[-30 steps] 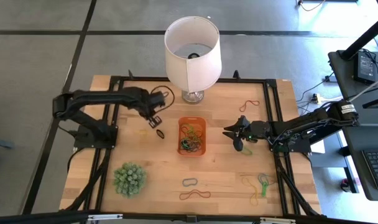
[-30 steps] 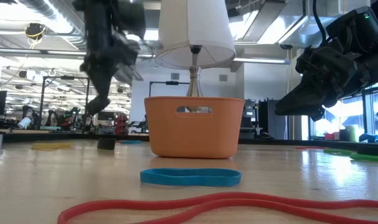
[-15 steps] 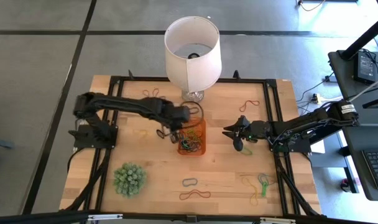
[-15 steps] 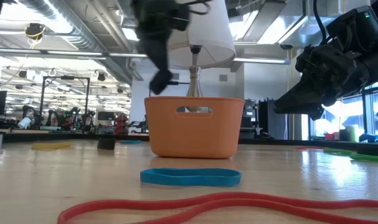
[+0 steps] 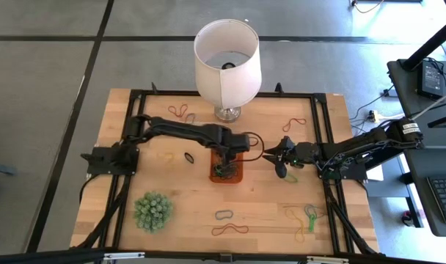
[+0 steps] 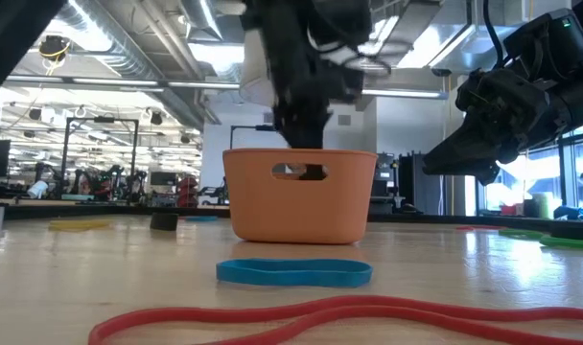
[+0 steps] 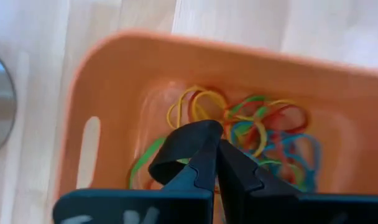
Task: Pick and place rubber bands into bin
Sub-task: Put the black rubber band into the orange bin
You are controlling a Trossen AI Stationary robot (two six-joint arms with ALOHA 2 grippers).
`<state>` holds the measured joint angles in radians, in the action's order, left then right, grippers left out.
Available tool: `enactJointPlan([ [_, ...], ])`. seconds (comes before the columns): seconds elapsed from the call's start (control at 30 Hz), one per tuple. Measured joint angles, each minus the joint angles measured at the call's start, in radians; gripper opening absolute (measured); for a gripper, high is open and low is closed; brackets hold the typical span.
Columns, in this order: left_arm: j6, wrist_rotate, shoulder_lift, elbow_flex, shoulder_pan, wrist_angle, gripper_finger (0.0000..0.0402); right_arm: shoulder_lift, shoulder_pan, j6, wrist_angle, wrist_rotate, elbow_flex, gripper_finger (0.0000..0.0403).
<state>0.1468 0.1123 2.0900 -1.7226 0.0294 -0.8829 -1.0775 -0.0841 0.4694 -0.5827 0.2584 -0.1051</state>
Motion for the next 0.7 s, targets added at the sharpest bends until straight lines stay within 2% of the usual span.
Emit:
enactJointPlan([
  [0.33, -0.002, -0.003, 0.073, 0.000, 0.048, 0.004, 0.0009, 0.000, 0.000, 0.000, 0.000, 0.000, 0.000, 0.0131],
  [0.43, -0.003, -0.033, 0.073, 0.000, 0.047, 0.020, 0.0028, 0.000, 0.000, -0.001, 0.000, 0.000, 0.000, 0.0131],
  [0.7, -0.004, -0.033, 0.073, 0.000, 0.039, 0.053, 0.0101, 0.000, 0.000, -0.002, 0.000, 0.000, 0.000, 0.0131],
])
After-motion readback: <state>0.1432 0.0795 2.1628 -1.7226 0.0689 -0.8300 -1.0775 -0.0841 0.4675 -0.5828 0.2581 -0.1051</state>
